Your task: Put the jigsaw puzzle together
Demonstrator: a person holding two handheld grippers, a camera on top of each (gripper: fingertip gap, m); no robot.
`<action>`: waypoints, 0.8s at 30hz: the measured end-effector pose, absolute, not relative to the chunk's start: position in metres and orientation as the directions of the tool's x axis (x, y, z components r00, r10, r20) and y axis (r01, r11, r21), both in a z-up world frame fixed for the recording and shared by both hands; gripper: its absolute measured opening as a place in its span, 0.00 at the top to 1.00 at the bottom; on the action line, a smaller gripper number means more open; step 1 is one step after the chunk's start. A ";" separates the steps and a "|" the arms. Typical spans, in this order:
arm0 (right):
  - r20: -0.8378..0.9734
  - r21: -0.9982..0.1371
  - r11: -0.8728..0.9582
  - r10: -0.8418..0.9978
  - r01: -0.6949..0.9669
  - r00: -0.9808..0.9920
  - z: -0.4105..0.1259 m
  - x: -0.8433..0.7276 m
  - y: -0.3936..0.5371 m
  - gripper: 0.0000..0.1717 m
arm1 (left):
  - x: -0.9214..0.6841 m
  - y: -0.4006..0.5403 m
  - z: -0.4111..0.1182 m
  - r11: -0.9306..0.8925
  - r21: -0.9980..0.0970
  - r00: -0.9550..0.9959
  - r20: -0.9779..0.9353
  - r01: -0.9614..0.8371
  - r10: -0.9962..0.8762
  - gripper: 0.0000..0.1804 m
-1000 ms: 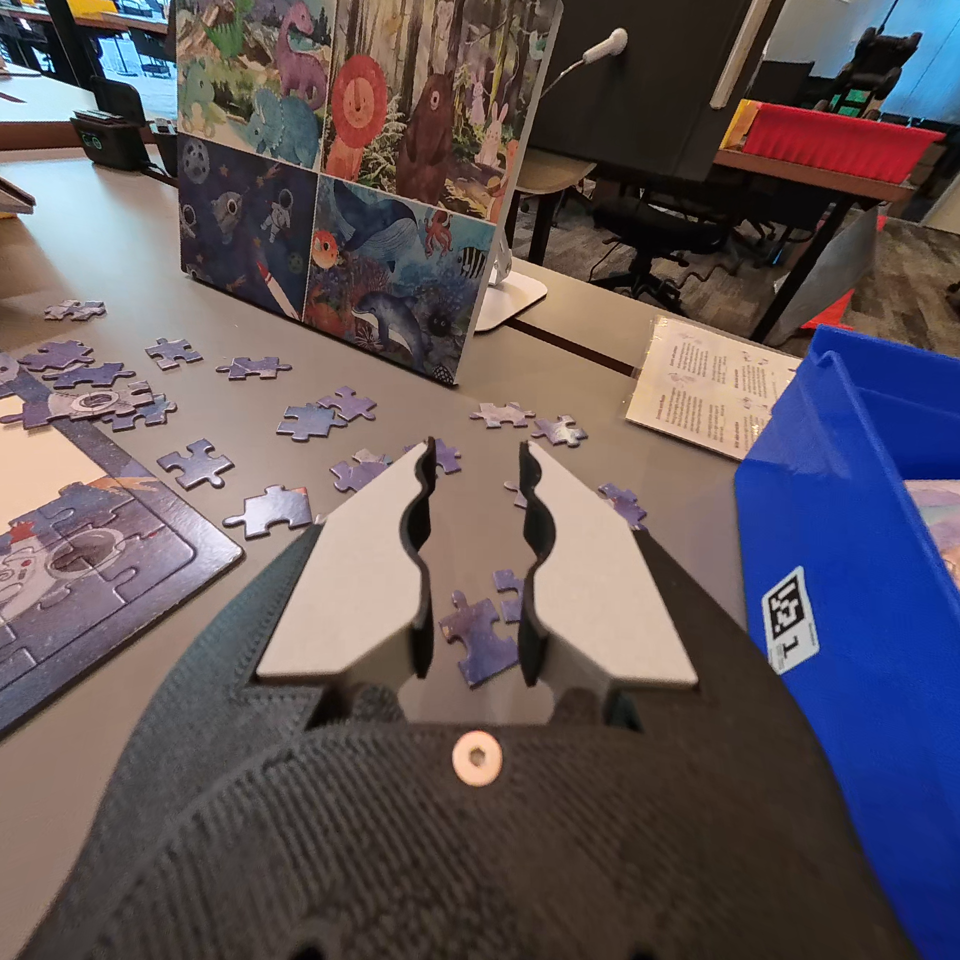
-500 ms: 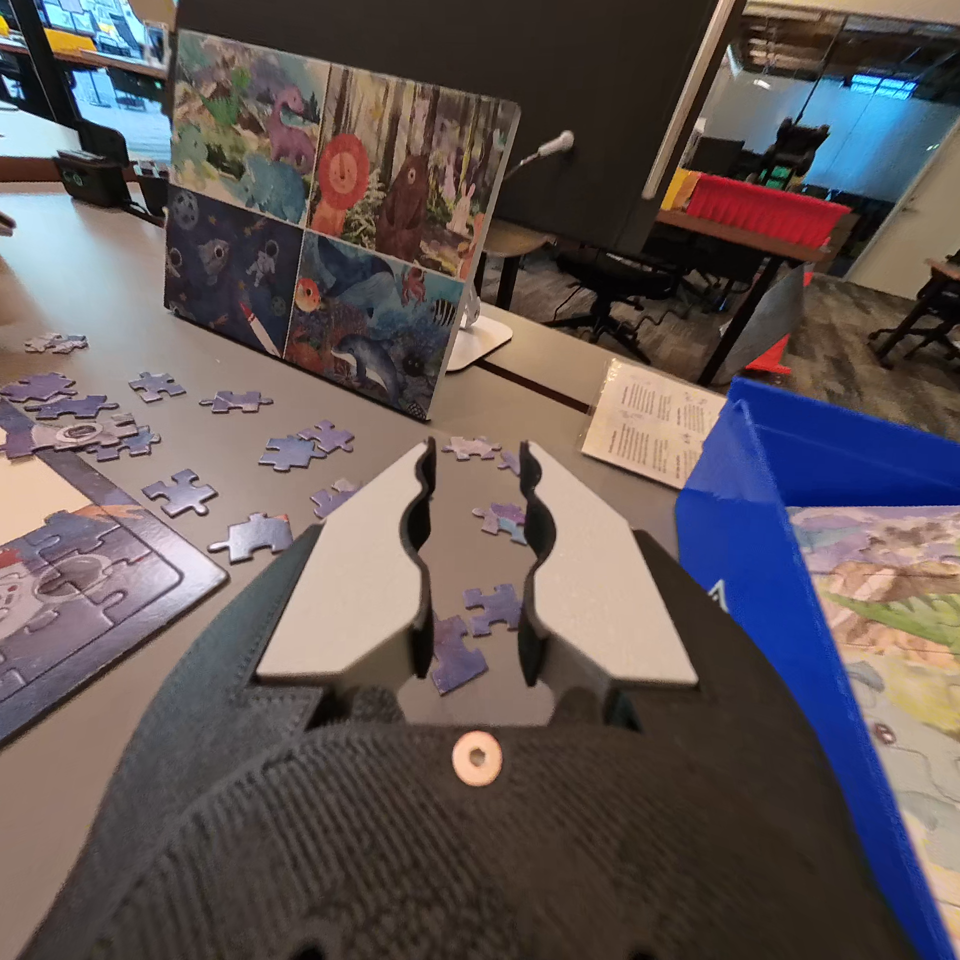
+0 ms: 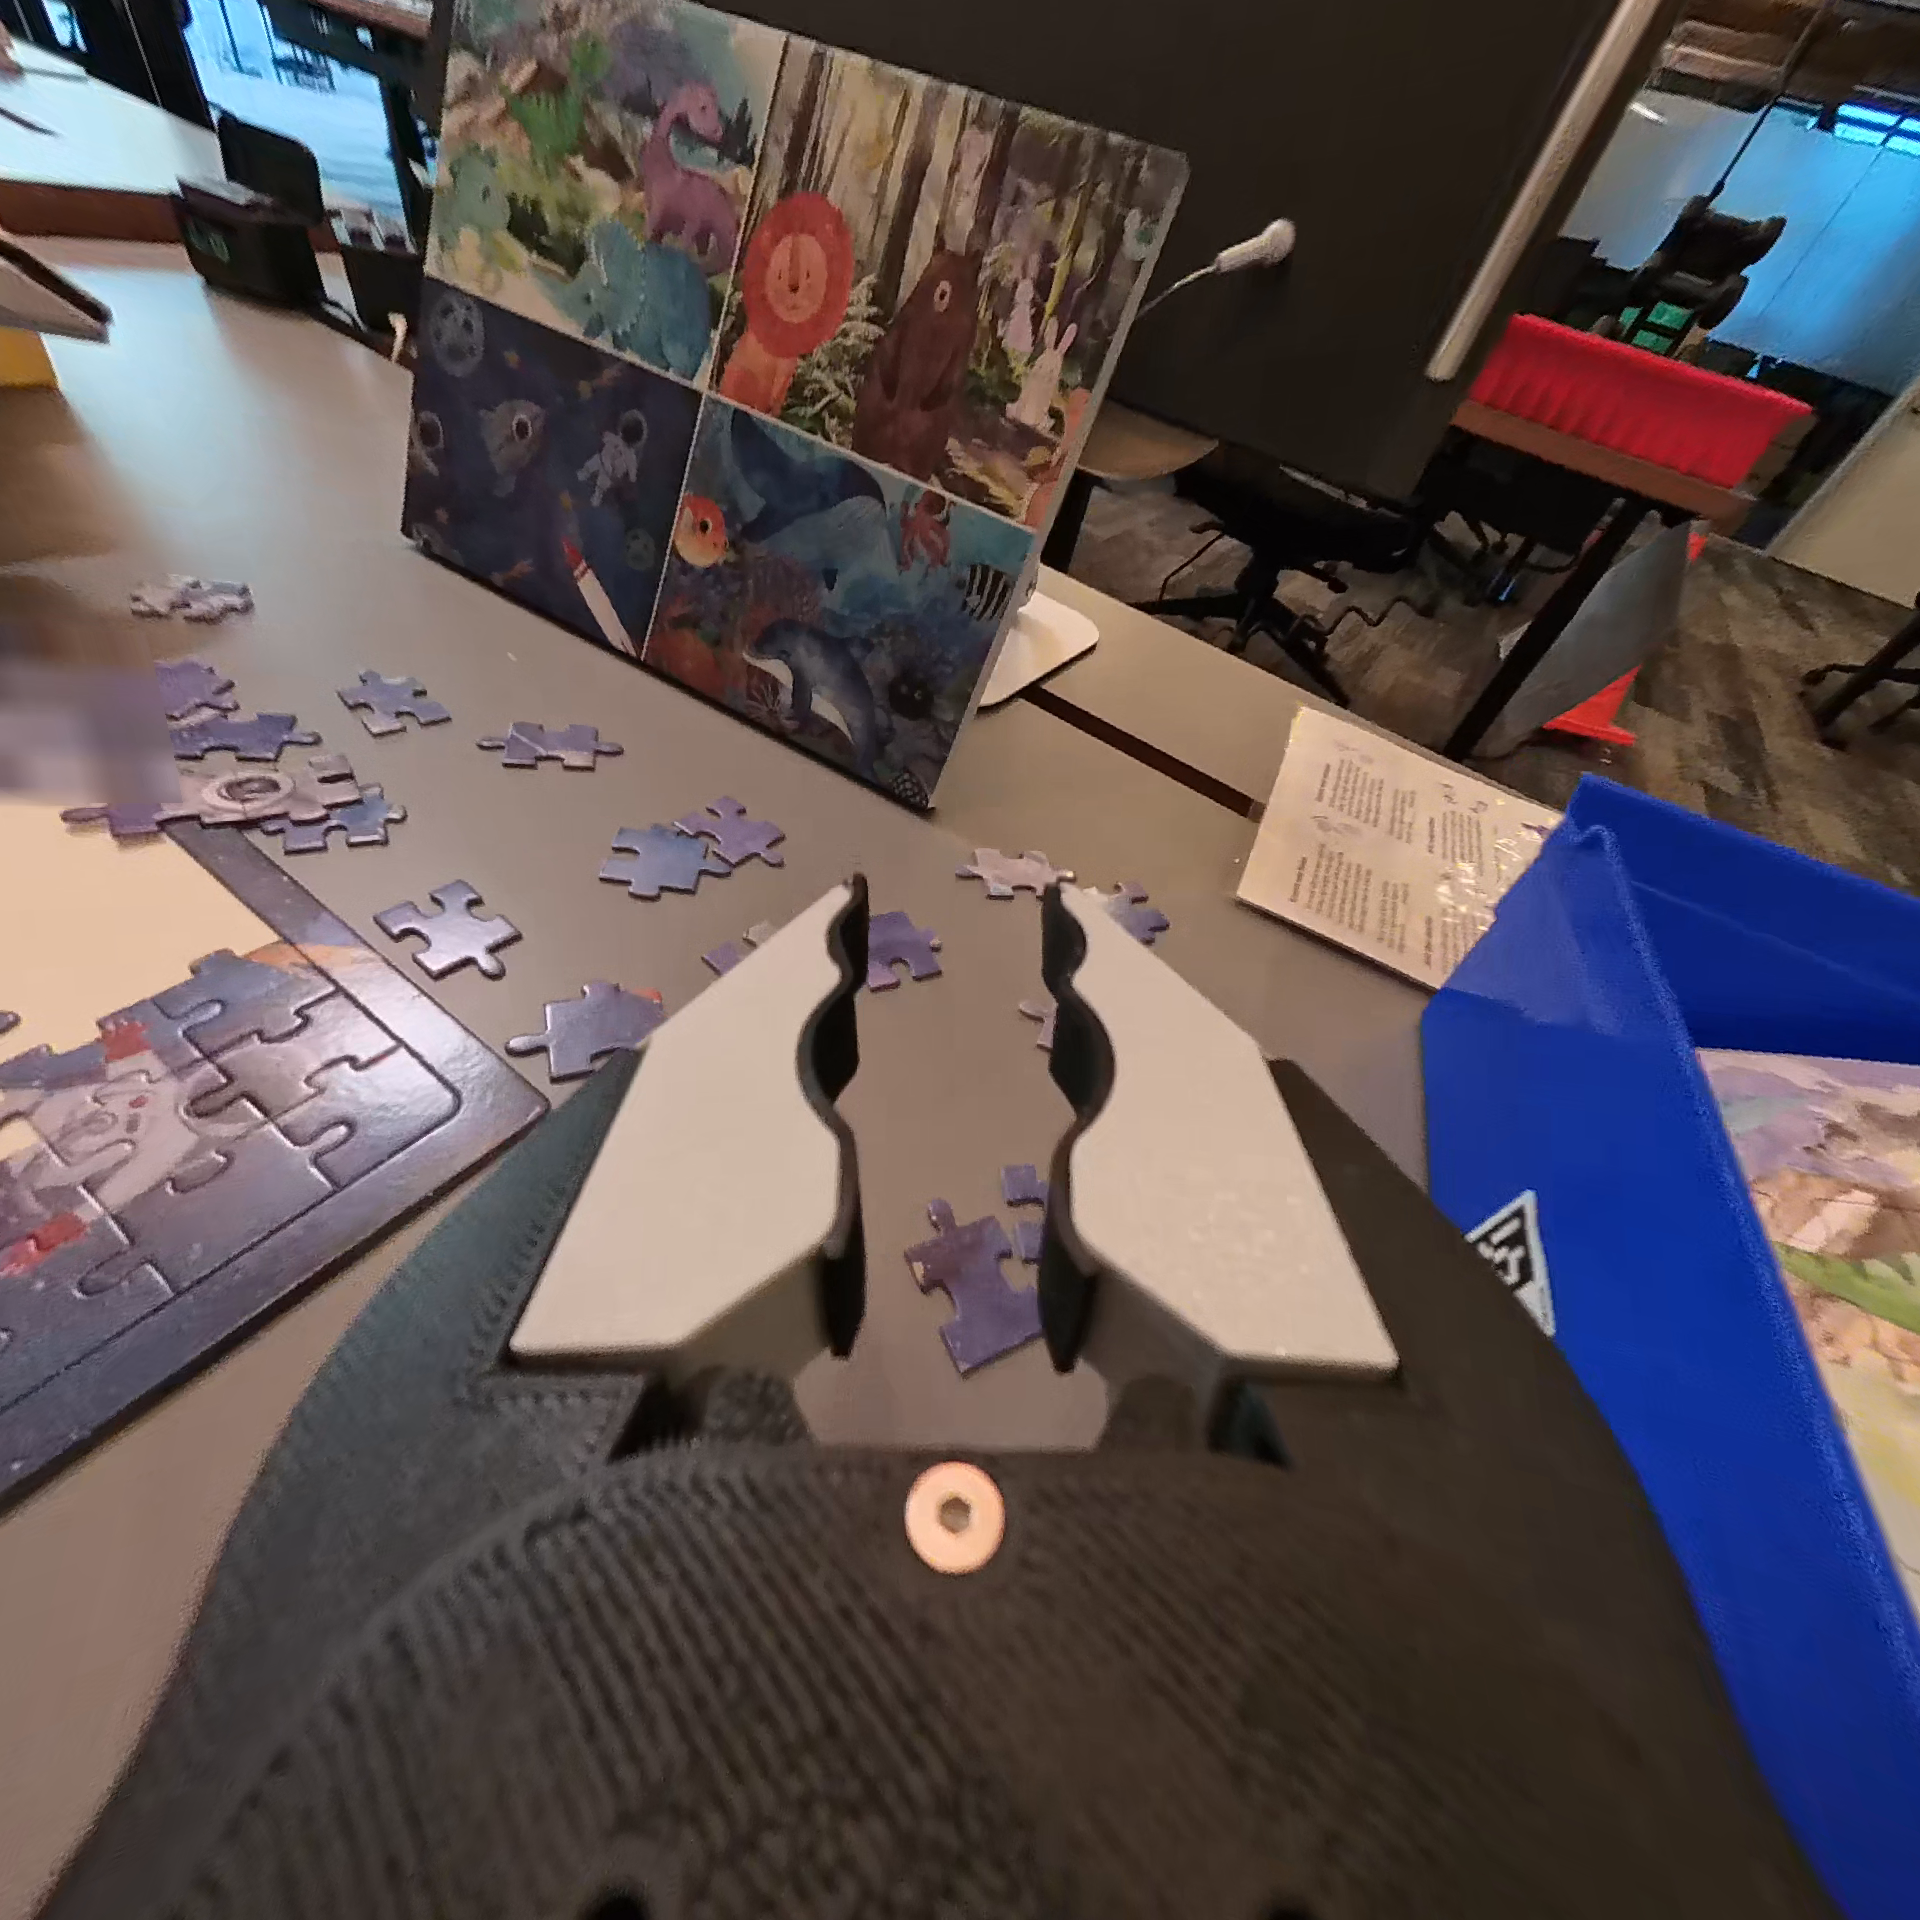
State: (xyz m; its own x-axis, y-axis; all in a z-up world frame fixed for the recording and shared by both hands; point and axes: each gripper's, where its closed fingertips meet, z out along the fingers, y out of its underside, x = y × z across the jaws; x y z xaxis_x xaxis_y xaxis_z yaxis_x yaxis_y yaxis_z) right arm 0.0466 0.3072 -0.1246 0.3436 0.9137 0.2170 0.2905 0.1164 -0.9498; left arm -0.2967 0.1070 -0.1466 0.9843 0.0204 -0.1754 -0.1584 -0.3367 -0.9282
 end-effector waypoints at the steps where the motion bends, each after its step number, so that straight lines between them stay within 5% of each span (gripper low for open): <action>1: 0.219 -0.947 0.117 0.916 0.298 0.337 -0.126 0.045 0.306 0.82 | -0.297 0.107 -0.147 -0.342 -0.927 0.985 -0.173 -0.156 0.021 0.98; 24: 0.206 -0.972 0.133 0.883 0.194 0.422 -0.100 0.062 0.314 0.83 | -0.294 0.110 -0.156 -0.388 -0.906 0.980 -0.194 -0.168 0.030 0.97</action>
